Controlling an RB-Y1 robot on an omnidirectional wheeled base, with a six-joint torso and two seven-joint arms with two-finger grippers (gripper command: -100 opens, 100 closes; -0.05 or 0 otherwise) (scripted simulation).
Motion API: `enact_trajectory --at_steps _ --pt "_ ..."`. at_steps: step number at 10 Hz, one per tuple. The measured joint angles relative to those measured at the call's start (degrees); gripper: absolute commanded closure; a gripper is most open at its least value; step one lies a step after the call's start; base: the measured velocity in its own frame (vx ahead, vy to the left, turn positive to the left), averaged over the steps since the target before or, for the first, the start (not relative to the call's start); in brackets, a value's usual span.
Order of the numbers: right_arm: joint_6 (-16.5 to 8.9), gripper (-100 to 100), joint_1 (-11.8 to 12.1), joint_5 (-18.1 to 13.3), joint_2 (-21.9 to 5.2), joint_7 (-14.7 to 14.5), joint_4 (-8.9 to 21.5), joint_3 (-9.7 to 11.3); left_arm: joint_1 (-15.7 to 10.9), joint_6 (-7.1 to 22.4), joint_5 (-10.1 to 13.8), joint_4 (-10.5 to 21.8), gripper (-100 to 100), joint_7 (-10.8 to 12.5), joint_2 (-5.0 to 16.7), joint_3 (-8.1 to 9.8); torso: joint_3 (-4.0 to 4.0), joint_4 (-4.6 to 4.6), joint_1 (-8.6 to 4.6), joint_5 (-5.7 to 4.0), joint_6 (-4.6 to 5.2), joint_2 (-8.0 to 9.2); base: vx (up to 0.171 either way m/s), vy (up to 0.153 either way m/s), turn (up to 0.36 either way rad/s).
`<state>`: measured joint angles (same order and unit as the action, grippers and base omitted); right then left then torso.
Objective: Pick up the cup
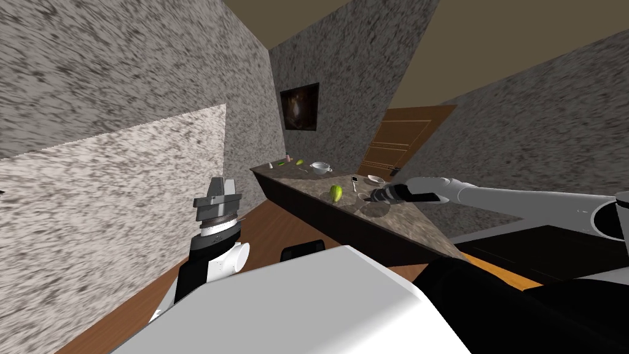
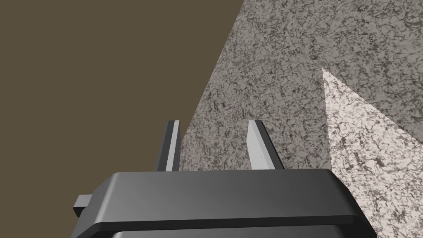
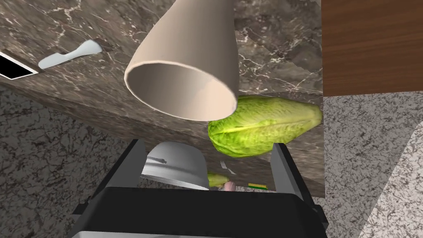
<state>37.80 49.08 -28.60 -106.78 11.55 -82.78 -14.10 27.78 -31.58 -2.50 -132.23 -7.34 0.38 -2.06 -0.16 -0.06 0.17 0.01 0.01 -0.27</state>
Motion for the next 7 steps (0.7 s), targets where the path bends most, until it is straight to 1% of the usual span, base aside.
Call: enact_trajectory --at_steps 1,2,3,4,5,6,7 --pt "0.6 -100 1.3 -1.2 -1.4 0.2 0.4 -0.4 0.0 0.0 0.0 0.0 0 0.0 0.0 0.0 0.0 0.0 -0.01 0.0 0.0 0.0 0.05 0.025 0.052" --pt "1.0 -100 2.0 0.5 -3.7 -1.4 1.3 1.2 0.0 0.0 0.0 0.0 0 0.0 0.0 0.0 0.01 0.0 -0.02 -0.01 0.01 0.02 0.041 0.021 0.051" --pt "1.2 -100 3.6 1.9 -5.8 -3.0 2.0 1.8 0.0 0.0 0.0 0.0 0 0.0 0.0 0.0 0.03 0.01 -0.03 -0.01 0.01 0.06 0.022 0.014 0.017" --pt "1.6 -100 3.4 0.2 -5.5 -2.4 1.7 1.6 0.0 0.0 0.0 0.0 0 0.0 0.0 0.0 0.08 0.04 -0.07 -0.02 0.04 0.14 0.013 0.011 0.015" --pt "2.0 -100 4.6 0.1 -6.2 -2.3 1.9 1.5 0.0 0.0 0.0 0.0 0 0.0 0.0 0.0 0.11 0.05 -0.09 -0.03 0.03 0.2 0.007 0.005 0.01" --pt "2.0 -100 5.0 -0.4 -6.3 -2.3 1.7 1.6 0.0 0.0 0.0 0.0 0 0.0 0.0 0.0 0.14 0.06 -0.11 -0.04 0.04 0.24 0.008 0.005 0.021" --pt "3.3 -100 2.9 -4.7 -5.0 0.0 1.3 2.7 0.0 0.0 0.0 0.0 0 0.0 0.0 0.0 0.16 0.07 -0.13 -0.05 0.05 0.27 0.007 0.003 0.007"
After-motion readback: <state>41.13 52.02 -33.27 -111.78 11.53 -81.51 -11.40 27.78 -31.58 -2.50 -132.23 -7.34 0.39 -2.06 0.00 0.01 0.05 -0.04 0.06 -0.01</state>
